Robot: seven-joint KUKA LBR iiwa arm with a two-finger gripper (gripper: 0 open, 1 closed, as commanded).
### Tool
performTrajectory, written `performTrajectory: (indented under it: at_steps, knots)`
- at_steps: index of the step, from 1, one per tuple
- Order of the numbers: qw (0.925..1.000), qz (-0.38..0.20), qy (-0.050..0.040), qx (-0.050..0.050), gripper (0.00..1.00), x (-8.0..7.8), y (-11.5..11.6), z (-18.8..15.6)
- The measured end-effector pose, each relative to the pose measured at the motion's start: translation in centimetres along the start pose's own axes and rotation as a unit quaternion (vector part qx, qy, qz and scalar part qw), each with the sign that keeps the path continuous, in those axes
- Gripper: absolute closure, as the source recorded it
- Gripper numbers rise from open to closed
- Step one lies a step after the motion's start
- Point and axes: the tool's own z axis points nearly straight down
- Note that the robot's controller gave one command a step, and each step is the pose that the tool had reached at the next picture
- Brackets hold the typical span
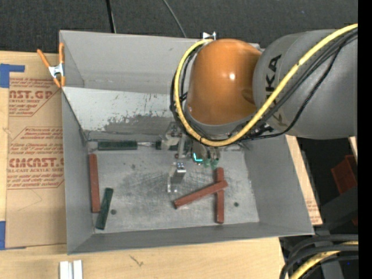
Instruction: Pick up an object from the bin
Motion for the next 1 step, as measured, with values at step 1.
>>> performTrajectory:
  at_steps: [1]
  knots:
    - [1.0000, 0.001, -0.0039, -0.001, 0.00, -0.17, -0.07, -0.41]
